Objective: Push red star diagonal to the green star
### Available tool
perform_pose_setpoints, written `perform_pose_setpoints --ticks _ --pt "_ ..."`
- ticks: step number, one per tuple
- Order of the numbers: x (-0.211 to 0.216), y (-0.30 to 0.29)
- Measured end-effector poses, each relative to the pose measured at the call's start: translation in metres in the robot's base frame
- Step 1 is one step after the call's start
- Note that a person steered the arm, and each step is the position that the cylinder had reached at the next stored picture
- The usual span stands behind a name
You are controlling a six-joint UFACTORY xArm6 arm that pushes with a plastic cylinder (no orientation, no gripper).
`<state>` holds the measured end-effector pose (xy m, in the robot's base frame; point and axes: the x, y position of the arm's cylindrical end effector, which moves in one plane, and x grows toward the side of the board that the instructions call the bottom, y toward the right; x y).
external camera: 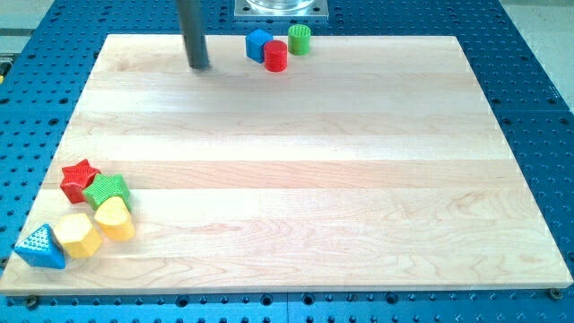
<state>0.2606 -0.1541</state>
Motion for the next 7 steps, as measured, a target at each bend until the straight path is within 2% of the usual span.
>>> perform_pose_setpoints --ticks 2,3,5,6,7 --pt "0.074 -0.057" --pt "0.089 -0.060" --pt "0.189 -0.140" --pt "0.235 -0.133" --pt "0.238 -0.072"
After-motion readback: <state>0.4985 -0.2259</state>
